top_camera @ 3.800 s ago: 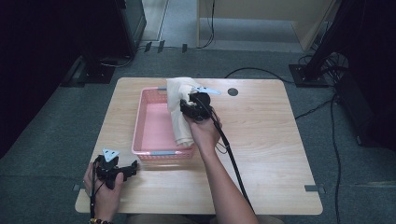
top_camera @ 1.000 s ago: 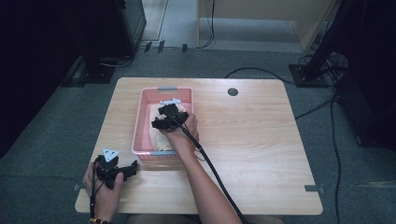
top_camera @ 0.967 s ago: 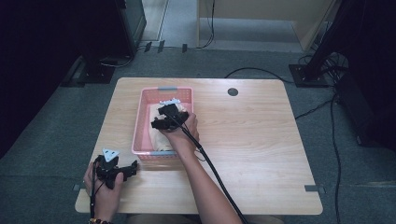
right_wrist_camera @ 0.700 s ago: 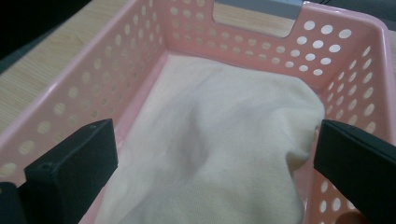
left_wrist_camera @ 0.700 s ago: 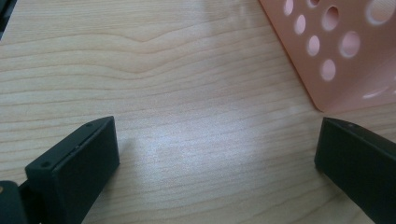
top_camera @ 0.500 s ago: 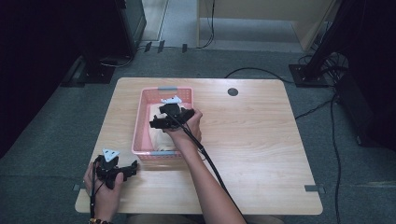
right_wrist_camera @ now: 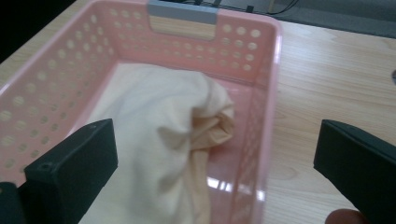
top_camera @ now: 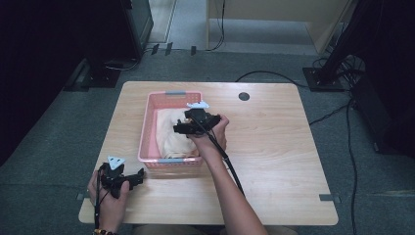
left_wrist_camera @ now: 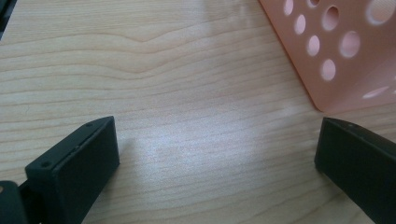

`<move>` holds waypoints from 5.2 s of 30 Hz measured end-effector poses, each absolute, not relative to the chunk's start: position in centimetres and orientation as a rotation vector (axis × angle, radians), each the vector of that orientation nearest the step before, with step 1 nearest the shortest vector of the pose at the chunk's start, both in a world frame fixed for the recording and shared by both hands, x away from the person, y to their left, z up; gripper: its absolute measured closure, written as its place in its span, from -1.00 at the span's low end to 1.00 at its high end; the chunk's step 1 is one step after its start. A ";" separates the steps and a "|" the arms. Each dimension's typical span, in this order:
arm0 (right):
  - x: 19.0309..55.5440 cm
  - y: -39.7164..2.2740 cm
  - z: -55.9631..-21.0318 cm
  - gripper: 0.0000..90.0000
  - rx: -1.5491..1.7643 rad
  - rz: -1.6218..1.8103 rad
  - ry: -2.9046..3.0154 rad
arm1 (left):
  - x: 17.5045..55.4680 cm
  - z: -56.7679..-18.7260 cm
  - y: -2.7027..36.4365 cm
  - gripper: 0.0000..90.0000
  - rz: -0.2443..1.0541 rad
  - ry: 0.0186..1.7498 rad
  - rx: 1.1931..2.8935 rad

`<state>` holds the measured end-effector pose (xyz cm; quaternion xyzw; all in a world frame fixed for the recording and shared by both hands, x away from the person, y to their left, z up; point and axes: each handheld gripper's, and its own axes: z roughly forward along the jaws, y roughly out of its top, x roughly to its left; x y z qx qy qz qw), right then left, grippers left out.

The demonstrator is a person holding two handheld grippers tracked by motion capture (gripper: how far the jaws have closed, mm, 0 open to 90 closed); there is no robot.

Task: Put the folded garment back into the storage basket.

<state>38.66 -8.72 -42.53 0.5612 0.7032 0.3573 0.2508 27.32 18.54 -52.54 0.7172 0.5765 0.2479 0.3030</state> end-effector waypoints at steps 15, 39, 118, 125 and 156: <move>38.5 -14.4 -43.5 -1.00 1.625 0.958 1.818 | 27.3 -52.5 18.5 -1.00 0.657 1.528 1.900; 37.5 -20.5 -48.8 -1.00 1.700 0.852 1.798 | 27.3 -52.5 18.6 -1.00 0.657 1.527 1.903; 33.0 -28.0 -53.0 -1.00 1.787 0.754 1.702 | 27.3 -52.5 18.6 -1.00 0.657 1.526 1.906; 32.7 -28.7 -53.0 -1.00 1.797 0.748 1.687 | 27.3 -52.5 18.6 -1.00 0.657 1.527 1.906; 31.6 -31.6 -53.1 -1.00 1.841 0.724 1.627 | 27.3 -52.5 18.6 -1.00 0.657 1.526 1.906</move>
